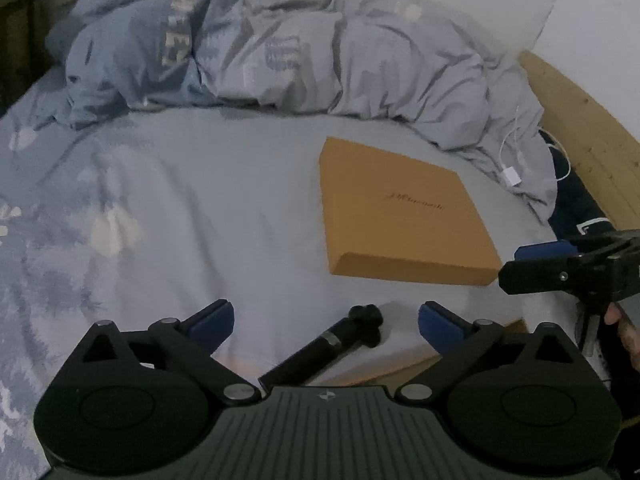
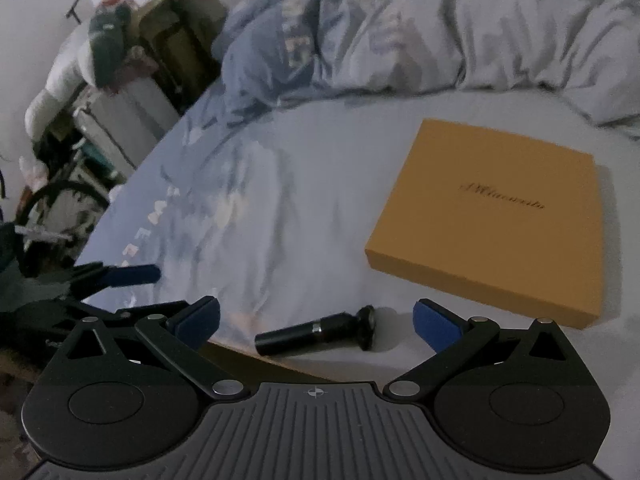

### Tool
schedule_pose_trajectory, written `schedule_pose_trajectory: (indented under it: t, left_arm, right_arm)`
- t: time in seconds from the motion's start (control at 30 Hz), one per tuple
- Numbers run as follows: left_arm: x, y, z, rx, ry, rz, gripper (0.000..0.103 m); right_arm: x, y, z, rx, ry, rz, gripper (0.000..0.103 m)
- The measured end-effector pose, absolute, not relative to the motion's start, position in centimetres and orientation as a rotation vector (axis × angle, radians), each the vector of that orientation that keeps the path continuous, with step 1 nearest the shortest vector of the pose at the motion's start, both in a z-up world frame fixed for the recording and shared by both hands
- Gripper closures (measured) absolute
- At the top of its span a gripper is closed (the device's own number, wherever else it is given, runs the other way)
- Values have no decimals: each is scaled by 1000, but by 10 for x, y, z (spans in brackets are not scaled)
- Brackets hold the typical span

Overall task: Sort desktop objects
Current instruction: 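Grasp the black tripod stick by its head with the left tool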

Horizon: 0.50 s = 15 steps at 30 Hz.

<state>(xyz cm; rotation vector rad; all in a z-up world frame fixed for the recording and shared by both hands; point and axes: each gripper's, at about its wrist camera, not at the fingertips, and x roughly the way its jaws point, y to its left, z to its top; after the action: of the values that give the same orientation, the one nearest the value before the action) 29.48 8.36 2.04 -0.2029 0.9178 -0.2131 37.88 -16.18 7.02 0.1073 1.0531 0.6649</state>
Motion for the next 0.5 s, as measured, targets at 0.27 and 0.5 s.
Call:
schedule_pose_trajectory:
  t: [0.27, 0.5]
  left_arm:
    - [329, 105, -20, -238, 1007, -247, 0]
    - [352, 111, -53, -213, 1087, -311, 0]
  right_arm:
    - [423, -141, 26, 55, 1202, 714, 0]
    - [452, -124, -13, 16, 1310, 732, 0]
